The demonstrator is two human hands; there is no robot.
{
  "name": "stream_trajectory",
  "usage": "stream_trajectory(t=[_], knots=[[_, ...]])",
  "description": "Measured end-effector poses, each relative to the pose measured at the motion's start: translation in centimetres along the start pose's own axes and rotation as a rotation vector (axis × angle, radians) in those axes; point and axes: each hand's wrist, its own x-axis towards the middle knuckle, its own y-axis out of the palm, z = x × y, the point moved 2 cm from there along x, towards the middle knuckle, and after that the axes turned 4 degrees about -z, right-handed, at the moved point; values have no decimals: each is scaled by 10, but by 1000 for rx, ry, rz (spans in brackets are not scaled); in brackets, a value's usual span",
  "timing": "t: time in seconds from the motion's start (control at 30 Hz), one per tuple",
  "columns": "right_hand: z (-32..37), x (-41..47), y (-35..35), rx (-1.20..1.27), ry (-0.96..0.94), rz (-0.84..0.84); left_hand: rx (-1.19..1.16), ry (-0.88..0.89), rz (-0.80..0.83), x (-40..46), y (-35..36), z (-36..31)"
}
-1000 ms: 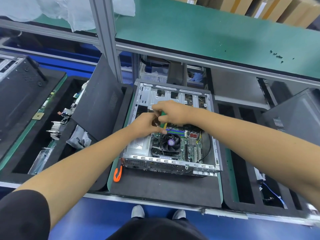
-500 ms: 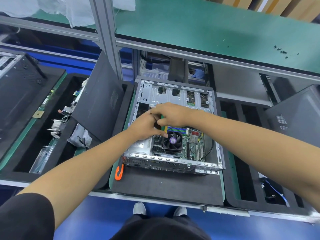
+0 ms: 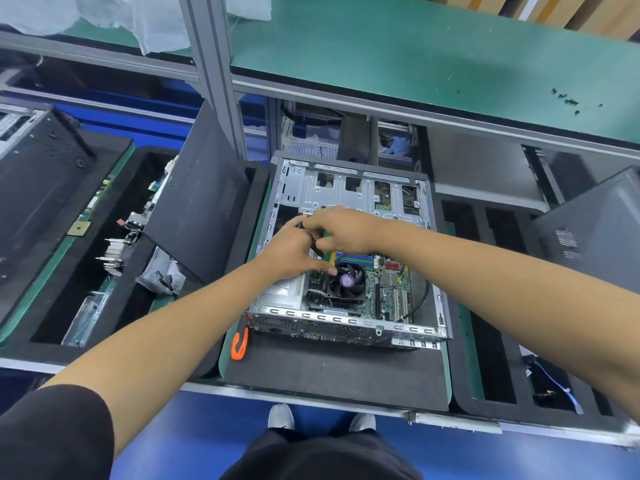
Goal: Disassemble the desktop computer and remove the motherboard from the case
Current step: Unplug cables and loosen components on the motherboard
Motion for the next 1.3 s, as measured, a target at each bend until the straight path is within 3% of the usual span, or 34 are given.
stream_trajectory(t=[0.53, 0.97, 1.3], knots=[[-3, 8, 7, -139, 231, 57, -183, -107, 209, 1, -7, -7], [3, 13, -1, -159, 507, 195, -208, -13, 236, 1, -4, -2], [1, 16, -3, -145, 515, 200, -233, 22, 234, 0, -4, -4]])
